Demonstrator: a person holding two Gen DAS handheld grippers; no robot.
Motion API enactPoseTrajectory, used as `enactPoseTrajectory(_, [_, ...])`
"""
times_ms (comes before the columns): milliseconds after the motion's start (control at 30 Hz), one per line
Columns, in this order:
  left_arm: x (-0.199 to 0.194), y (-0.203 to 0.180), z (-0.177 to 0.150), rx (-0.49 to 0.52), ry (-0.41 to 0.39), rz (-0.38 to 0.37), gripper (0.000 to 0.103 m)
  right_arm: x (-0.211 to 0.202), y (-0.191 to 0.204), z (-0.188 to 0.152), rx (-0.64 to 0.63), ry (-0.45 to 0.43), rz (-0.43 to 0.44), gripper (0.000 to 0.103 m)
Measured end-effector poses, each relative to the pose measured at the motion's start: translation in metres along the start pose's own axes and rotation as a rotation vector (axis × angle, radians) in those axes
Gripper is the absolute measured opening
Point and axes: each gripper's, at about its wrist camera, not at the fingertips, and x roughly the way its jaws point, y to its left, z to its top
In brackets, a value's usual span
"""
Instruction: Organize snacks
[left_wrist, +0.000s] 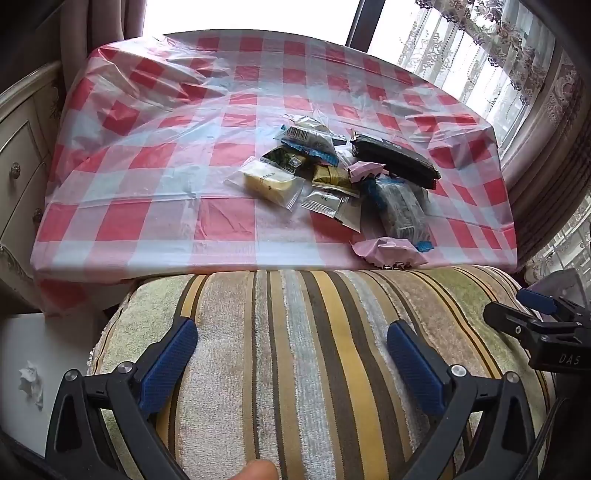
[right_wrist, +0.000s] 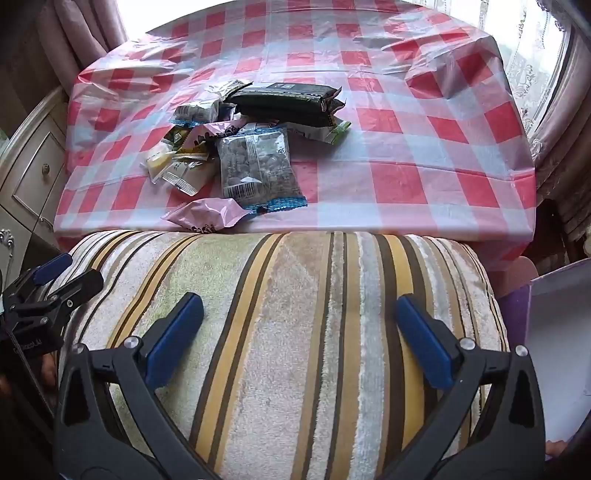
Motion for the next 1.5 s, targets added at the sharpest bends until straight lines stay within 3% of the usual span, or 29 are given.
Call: enactPoseTrajectory(1500, [0.010,-0.002,0.001,-0.030,0.038,0.031,0.103,0.006,0.003,0.002,-0.010,-0.010,-0.010,0.103])
